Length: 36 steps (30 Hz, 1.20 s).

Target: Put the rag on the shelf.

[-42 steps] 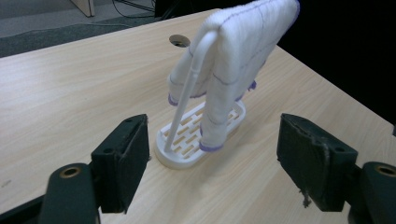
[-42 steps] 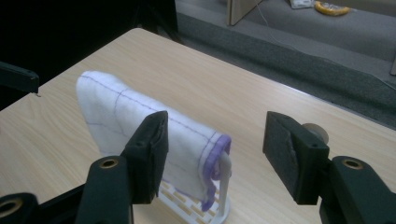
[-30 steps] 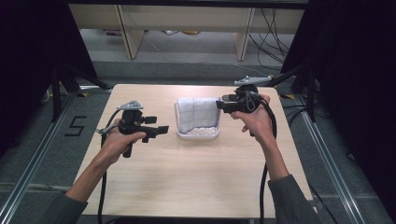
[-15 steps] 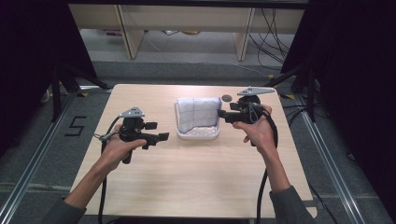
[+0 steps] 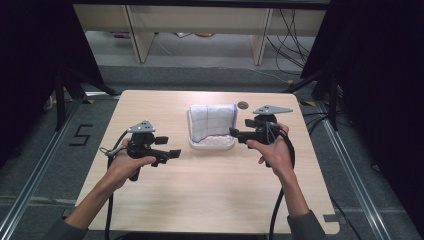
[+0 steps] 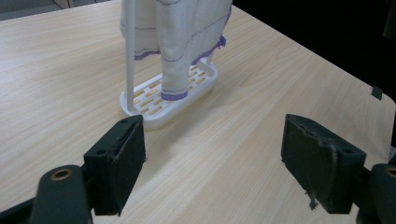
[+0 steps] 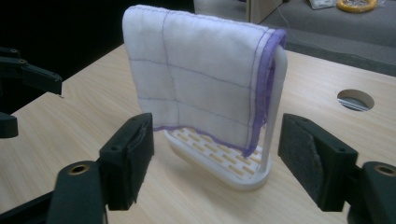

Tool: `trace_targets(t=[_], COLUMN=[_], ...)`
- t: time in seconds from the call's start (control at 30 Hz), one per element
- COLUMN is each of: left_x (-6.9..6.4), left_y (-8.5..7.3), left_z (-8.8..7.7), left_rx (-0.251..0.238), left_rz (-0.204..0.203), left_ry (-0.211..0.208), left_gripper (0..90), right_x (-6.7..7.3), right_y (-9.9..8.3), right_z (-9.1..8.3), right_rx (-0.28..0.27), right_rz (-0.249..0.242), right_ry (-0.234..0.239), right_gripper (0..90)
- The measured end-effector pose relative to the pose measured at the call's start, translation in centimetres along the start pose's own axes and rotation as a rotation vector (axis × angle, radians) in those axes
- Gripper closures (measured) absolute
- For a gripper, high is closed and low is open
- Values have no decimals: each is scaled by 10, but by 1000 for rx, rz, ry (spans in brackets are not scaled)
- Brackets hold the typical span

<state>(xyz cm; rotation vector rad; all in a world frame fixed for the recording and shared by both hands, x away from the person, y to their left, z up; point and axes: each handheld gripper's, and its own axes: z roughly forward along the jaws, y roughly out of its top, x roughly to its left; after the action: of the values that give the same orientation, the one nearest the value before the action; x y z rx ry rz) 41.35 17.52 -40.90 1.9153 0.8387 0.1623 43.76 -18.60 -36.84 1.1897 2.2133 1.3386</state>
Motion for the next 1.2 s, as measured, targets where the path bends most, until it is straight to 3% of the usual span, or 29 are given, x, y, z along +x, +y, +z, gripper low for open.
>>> trace_targets(t=[0.27,0.47,0.5,0.73,0.8,0.87,0.9,0.93,1.07,1.2], left_x=[-5,-5,-7,-10,-12,-13,-14,-15,-15,-17], left_y=[-5,-10,-11,-17,-19,-21,-22,-24,-29,-34], left_z=[0,-1,0,-1,-2,-1,-1,-1,1,0], left_rx=[-3,13,9,14,17,18,22,20,34,38], left_rz=[5,3,2,8,9,10,14,14,15,10], left_ry=[7,0,9,-6,-8,-13,-16,-6,-5,1], left_gripper=[210,209,209,207,207,208,207,207,206,205], right_x=[6,9,10,10,12,11,13,11,13,13], right_y=[-11,-17,-18,-26,-29,-32,-34,-35,-41,-44], right_z=[-3,-3,-4,-3,-4,-4,-3,-4,-2,-2], right_rx=[-11,-10,2,-2,5,8,8,13,15,27], right_rz=[29,-7,11,7,32,5,24,-11,22,5], right_ry=[9,19,16,27,28,26,27,14,25,21], right_gripper=[264,265,264,264,264,264,264,264,264,264])
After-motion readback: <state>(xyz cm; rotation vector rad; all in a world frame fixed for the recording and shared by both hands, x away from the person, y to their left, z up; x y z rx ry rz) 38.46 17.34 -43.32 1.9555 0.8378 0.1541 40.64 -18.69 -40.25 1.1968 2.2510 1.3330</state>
